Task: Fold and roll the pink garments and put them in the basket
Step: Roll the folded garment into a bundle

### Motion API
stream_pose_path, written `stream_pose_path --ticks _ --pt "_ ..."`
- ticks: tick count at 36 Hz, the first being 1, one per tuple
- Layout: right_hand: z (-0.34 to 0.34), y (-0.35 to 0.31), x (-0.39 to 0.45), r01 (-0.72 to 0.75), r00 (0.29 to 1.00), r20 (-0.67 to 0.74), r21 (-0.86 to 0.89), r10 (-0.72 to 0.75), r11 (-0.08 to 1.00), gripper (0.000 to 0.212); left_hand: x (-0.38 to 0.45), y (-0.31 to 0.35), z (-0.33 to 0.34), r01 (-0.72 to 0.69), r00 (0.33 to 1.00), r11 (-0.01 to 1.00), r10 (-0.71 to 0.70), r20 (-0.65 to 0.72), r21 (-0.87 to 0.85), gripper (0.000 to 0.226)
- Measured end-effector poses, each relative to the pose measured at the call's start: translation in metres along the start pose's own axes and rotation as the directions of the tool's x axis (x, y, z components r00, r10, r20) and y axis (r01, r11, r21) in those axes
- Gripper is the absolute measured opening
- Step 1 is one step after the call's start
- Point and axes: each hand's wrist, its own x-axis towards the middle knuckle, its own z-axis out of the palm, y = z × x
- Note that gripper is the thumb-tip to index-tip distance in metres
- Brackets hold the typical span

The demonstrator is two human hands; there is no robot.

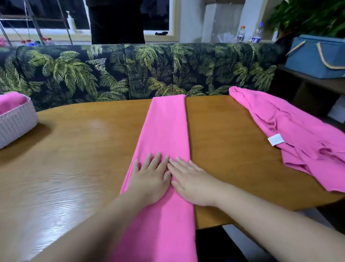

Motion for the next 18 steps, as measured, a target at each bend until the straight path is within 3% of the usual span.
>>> stream_pose_path --ticks 4,7,12,18 --pt "0.007 -0.011 -0.034 0.044 0.999 0.018 -0.001 -0.044 0.999 0.063 -0.045 -0.026 -0.002 -0.179 0.984 0.981 0.178 0.018 0.079 0.108" --pt "0.010 -0.024 -0.058 0.018 0.998 0.058 0.083 -0.023 0.996 0.069 -0.071 -0.035 -0.003 -0.213 0.977 0.976 0.212 0.022 0.054 0.095" --pt "0.019 -0.041 -0.056 -0.125 0.991 -0.013 0.220 0.131 0.967 0.069 -0.080 -0.035 0.000 -0.210 0.977 0.977 0.211 0.017 -0.022 0.081" --pt "0.026 -0.032 -0.032 -0.185 0.981 -0.037 0.148 0.192 0.971 0.068 -0.062 -0.026 0.005 -0.177 0.984 0.983 0.175 -0.043 -0.042 0.090"
